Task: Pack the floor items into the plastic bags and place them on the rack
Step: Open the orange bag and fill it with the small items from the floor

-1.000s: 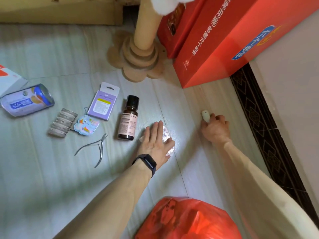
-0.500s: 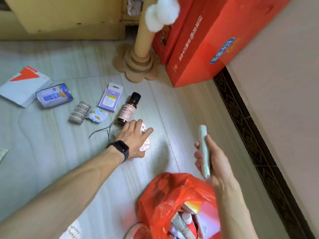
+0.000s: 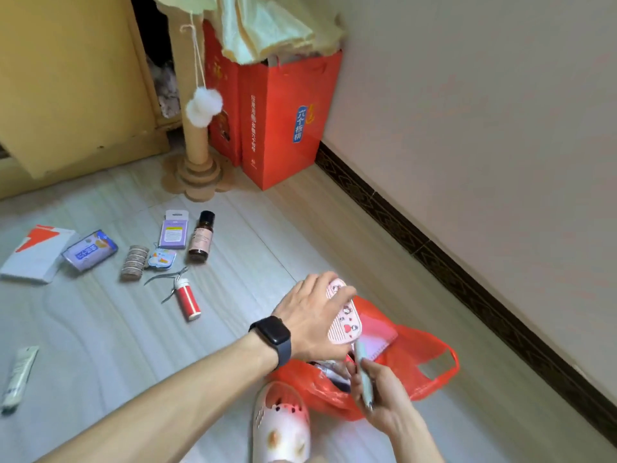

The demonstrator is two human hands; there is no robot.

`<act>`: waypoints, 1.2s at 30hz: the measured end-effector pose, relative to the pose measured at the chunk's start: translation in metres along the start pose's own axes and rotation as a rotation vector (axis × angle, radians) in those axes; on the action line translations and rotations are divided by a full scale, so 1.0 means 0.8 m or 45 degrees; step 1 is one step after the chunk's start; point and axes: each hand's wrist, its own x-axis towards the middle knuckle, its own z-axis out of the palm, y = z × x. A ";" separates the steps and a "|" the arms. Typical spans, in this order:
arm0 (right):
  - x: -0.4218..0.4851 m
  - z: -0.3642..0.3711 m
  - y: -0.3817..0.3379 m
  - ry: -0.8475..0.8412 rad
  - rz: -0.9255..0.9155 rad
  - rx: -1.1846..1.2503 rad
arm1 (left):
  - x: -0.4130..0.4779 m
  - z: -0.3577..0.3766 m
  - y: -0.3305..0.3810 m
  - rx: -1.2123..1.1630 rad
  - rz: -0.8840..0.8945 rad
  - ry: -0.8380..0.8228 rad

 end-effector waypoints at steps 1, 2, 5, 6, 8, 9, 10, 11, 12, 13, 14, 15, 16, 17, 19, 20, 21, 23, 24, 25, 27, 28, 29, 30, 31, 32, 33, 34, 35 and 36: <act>0.004 -0.003 0.001 0.033 -0.033 -0.095 | -0.002 0.011 0.011 0.059 0.075 -0.083; 0.004 -0.007 0.001 0.069 -0.073 -0.189 | -0.005 0.023 0.020 0.126 0.133 -0.171; 0.005 -0.018 -0.001 0.166 -0.174 -0.416 | -0.010 0.062 0.029 0.251 0.183 -0.418; 0.005 -0.022 -0.001 0.196 -0.220 -0.512 | -0.011 0.073 0.027 0.270 0.178 -0.475; 0.003 -0.031 -0.001 0.251 -0.351 -0.818 | -0.013 0.091 0.020 0.306 0.152 -0.520; 0.003 -0.036 -0.001 0.258 -0.432 -0.991 | -0.016 0.100 0.015 0.332 0.140 -0.524; 0.001 -0.040 0.001 0.251 -0.506 -1.168 | -0.021 0.108 0.010 0.373 0.128 -0.541; -0.001 -0.043 0.003 0.238 -0.563 -1.343 | -0.026 0.114 0.004 0.438 0.120 -0.585; -0.002 -0.048 0.004 0.231 -0.607 -1.507 | -0.032 0.119 0.000 0.524 0.122 -0.649; -0.003 -0.053 0.003 0.232 -0.641 -1.657 | -0.037 0.122 -0.004 0.613 0.133 -0.710; -0.004 -0.057 0.001 0.234 -0.666 -1.788 | -0.041 0.123 -0.007 0.686 0.149 -0.753; -0.004 -0.059 -0.002 0.230 -0.695 -1.890 | -0.043 0.122 -0.009 0.730 0.167 -0.770; -0.003 -0.059 -0.006 0.213 -0.722 -1.960 | -0.044 0.120 -0.011 0.745 0.179 -0.768; -0.002 -0.057 -0.009 0.188 -0.752 -1.997 | -0.045 0.117 -0.011 0.742 0.179 -0.765; 0.002 -0.046 -0.014 0.122 -0.839 -2.062 | -0.047 0.107 -0.013 0.740 0.147 -0.777; 0.005 -0.040 -0.017 0.093 -0.901 -2.121 | -0.049 0.100 -0.014 0.753 0.135 -0.784; 0.009 -0.036 -0.019 0.088 -0.972 -2.195 | -0.050 0.095 -0.013 0.759 0.123 -0.789; 0.012 -0.031 -0.021 0.173 -1.086 -2.310 | -0.056 0.082 -0.010 0.727 0.105 -0.800; 0.011 -0.031 -0.022 0.227 -1.116 -2.300 | -0.059 0.075 -0.006 0.689 0.103 -0.799; 0.009 -0.031 -0.023 0.262 -1.139 -2.270 | -0.062 0.067 -0.003 0.638 0.110 -0.786; 0.003 -0.027 -0.025 0.232 -1.200 -2.244 | -0.067 0.050 0.006 0.539 0.120 -0.733; -0.002 -0.022 -0.025 0.186 -1.237 -2.241 | -0.070 0.039 0.009 0.497 0.108 -0.703; -0.008 -0.015 -0.024 0.140 -1.287 -2.242 | -0.073 0.026 0.011 0.460 0.076 -0.675; -0.016 -0.005 -0.024 0.106 -1.341 -2.235 | -0.074 0.011 0.010 0.425 0.030 -0.648; -0.024 0.004 -0.023 0.088 -1.395 -2.218 | -0.073 -0.004 0.009 0.400 -0.028 -0.623; -0.034 0.016 -0.021 0.066 -1.457 -2.191 | -0.073 -0.022 0.005 0.390 -0.106 -0.591; -0.045 0.029 -0.019 0.046 -1.512 -2.161 | -0.072 -0.041 0.000 0.398 -0.190 -0.568; -0.056 0.045 -0.016 0.022 -1.570 -2.133 | -0.072 -0.063 -0.007 0.422 -0.279 -0.553; -0.068 0.061 -0.013 -0.009 -1.624 -2.103 | -0.071 -0.086 -0.015 0.461 -0.356 -0.538; -0.080 0.076 -0.010 -0.044 -1.675 -2.079 | -0.070 -0.107 -0.023 0.504 -0.415 -0.514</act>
